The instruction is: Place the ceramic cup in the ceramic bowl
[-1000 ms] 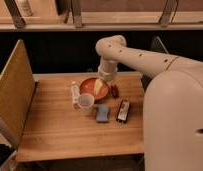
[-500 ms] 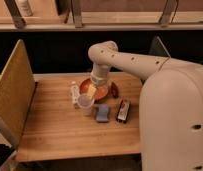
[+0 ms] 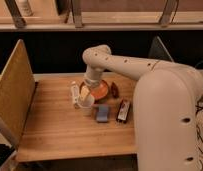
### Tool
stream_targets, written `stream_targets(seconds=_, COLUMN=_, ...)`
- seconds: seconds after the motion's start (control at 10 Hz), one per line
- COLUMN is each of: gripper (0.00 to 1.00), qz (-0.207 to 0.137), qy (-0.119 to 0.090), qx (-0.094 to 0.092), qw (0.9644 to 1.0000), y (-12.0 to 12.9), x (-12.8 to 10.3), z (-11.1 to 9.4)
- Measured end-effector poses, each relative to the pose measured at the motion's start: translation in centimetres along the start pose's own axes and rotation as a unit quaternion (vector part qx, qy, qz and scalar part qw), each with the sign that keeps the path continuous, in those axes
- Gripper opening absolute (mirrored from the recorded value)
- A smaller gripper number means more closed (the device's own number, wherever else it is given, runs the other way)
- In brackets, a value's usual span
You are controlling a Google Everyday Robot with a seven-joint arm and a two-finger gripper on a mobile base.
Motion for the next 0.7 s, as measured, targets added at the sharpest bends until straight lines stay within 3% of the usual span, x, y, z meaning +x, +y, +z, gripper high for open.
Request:
stream_targets(seconds=0.3, gripper=0.68, qz=-0.007, qy=0.017, qx=-0.004, qw=0.9998, y=-0.1, x=-0.2, z=2.9)
stream_targets(seconds=0.7, gripper=0.64, qz=0.002, qy=0.025, qx=-0.001, qw=0.9997, y=-2.0, x=-1.6, z=5.5)
